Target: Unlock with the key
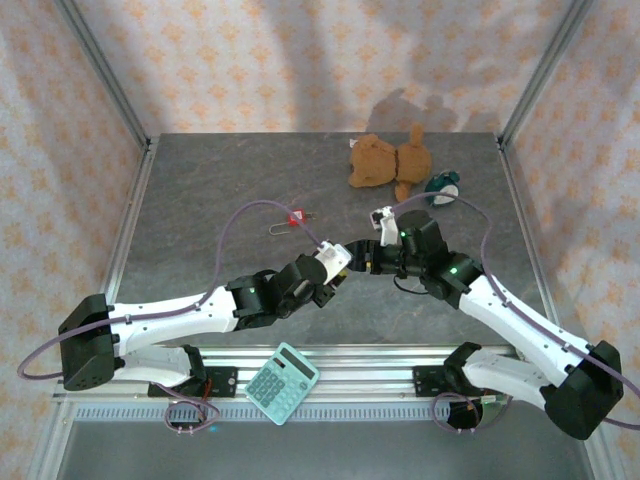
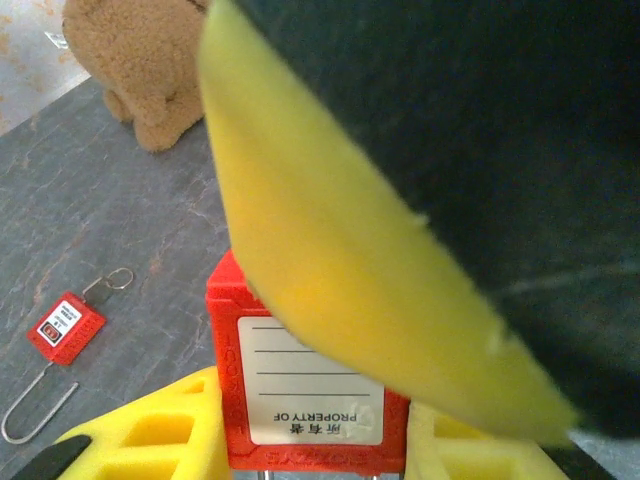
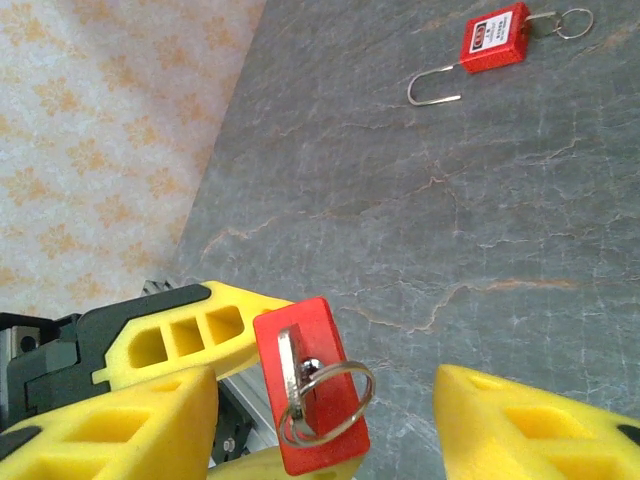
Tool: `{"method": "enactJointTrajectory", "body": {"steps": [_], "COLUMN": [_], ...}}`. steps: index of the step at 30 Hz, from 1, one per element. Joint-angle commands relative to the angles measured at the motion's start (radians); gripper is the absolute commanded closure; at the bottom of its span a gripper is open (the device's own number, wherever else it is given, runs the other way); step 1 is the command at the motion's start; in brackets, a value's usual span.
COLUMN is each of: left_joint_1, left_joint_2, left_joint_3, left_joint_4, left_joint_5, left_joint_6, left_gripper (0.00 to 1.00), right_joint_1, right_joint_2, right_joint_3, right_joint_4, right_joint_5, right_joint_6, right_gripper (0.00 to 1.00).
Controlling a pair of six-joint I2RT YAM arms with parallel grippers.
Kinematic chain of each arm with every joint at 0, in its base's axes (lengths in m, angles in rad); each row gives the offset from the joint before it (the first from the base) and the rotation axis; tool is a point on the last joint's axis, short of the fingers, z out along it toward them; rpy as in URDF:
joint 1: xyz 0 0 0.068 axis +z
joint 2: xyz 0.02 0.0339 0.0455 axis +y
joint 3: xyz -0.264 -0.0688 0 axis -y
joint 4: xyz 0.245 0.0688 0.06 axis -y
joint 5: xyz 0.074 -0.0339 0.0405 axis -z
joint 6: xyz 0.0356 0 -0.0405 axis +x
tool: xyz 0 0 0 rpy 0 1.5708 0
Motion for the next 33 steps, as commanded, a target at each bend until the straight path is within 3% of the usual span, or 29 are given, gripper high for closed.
{"method": "enactJointTrajectory", "body": {"steps": [1,11,25,33], "left_joint_1": [0.001,-0.001,-0.002,-0.004], "left_joint_2": [-0.02,-0.005,0.019,0.022], "left_joint_3": [0.047,0.079,0.076,0.071], "left_joint_4": [-0.004,-0.022,-0.071,-0.068], "left_joint_5": [0.016,0.063,0.107,0.11], "left_joint_6": [0.002,-0.008,-0.005,-0.005], "left_gripper": [0.7,0.7,0.7,0.7], "right_joint_1": [-0.005,-0.005,-0.004,-0.005], "right_joint_2": [0.006,0.006,0.008,0.01], "right_joint_3": [-0.015,0.001,0.017,0.008], "right_joint_4": [0.027,-0.018,-0.049,-0.037], "right_joint_5": [-0.027,-0.006,0.029,0.026], "right_joint_6": [-0.025,-0.067,-0.098,-0.089], "right_gripper": [0.44,0.54,0.55,0.74]}}
